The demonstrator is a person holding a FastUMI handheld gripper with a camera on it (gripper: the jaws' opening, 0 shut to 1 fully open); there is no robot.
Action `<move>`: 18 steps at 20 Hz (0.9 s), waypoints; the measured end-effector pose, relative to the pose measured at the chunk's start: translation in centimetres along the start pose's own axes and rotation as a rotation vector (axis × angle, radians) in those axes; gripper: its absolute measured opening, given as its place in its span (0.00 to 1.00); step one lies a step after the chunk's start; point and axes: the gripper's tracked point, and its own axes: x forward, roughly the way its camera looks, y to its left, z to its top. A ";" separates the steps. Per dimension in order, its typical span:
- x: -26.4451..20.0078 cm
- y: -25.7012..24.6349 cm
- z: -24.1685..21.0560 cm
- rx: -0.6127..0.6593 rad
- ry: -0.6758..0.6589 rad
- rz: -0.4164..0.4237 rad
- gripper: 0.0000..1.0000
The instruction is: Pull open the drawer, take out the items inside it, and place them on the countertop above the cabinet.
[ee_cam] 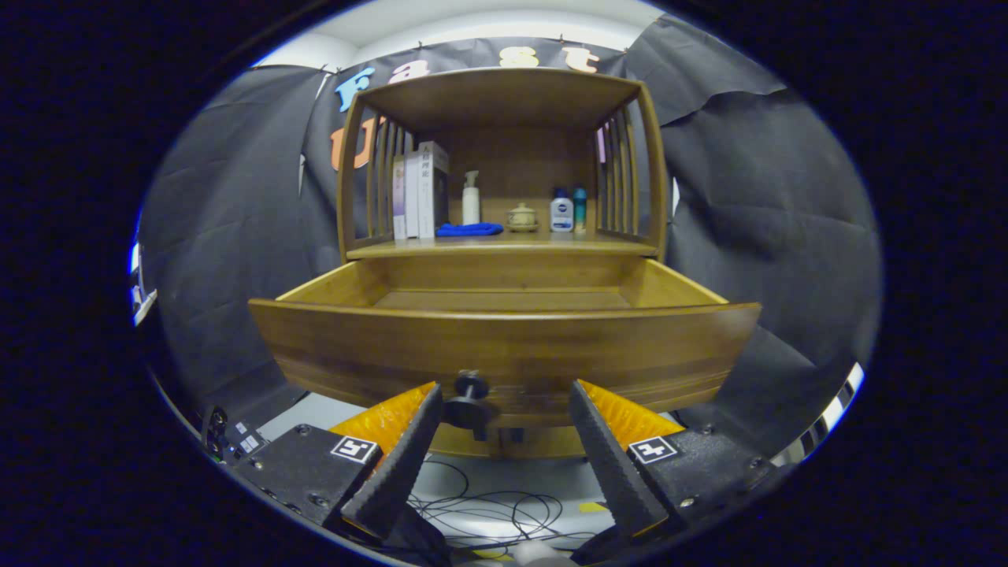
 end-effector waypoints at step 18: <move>5.7 -0.6 23.6 0.073 -0.077 0.017 0.99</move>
